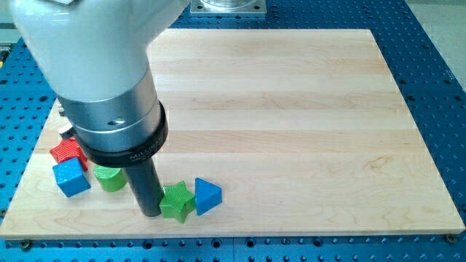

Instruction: Slide the green star into the blue triangle

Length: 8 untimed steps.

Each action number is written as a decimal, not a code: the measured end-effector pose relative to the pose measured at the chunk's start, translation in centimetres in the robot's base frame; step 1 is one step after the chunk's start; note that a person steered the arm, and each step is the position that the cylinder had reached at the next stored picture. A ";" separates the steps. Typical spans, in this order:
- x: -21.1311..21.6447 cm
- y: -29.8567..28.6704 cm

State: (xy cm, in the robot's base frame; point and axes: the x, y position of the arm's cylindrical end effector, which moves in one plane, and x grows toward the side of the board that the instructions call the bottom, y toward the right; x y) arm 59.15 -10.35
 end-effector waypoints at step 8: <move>2.6 -2.8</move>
